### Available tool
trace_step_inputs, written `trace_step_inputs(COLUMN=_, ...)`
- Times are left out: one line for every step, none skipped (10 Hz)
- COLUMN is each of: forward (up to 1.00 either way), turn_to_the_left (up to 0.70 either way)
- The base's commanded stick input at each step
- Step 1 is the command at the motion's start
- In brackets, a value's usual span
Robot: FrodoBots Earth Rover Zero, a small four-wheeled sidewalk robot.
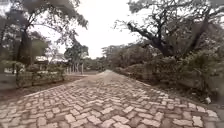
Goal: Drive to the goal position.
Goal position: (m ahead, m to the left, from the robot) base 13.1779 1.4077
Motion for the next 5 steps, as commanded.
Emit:
trace_step_inputs(forward=0.7, turn_to_the_left=0.0)
trace_step_inputs(forward=0.7, turn_to_the_left=0.0)
trace_step_inputs(forward=0.7, turn_to_the_left=0.0)
trace_step_inputs(forward=0.7, turn_to_the_left=0.0)
trace_step_inputs(forward=0.7, turn_to_the_left=0.0)
